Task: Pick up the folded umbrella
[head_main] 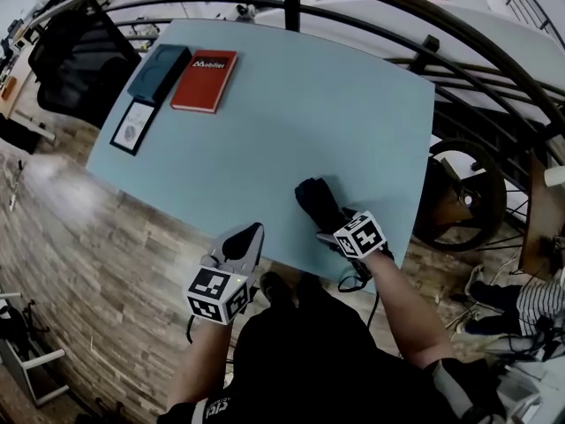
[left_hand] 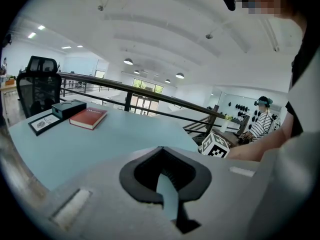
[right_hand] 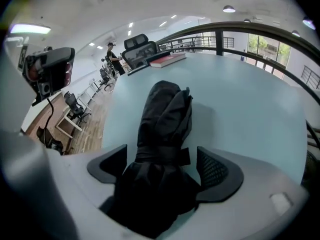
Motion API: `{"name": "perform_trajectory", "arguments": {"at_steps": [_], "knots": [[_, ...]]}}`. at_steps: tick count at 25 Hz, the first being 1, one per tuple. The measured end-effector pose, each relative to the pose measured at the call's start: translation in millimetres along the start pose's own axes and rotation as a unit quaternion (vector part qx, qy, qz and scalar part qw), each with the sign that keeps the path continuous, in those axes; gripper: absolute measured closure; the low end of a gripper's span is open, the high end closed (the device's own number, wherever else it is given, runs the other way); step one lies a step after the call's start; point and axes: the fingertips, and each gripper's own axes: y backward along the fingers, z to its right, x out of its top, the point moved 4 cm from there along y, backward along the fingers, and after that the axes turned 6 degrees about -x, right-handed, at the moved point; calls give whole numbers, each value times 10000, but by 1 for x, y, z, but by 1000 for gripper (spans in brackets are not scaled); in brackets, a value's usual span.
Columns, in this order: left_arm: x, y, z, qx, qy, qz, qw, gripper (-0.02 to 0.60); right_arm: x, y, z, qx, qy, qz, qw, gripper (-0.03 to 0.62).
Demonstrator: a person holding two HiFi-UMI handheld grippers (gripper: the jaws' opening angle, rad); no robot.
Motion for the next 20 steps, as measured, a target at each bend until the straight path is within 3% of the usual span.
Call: {"name": "perform_trajectory", "arguments": {"at_steps": [8, 13, 20], "knots": [[2, 12, -9, 147, 45, 72, 9999, 578, 1, -6, -18, -283, 317, 152, 9990, 287], [7, 19, -11, 250, 36, 124, 9996, 578, -1, -15, -14, -363, 399, -250, 9982, 272], [16, 26, -12, 386, -39, 189, 9991, 578, -5, -19, -25, -553, 800, -180, 9951, 264]]}}
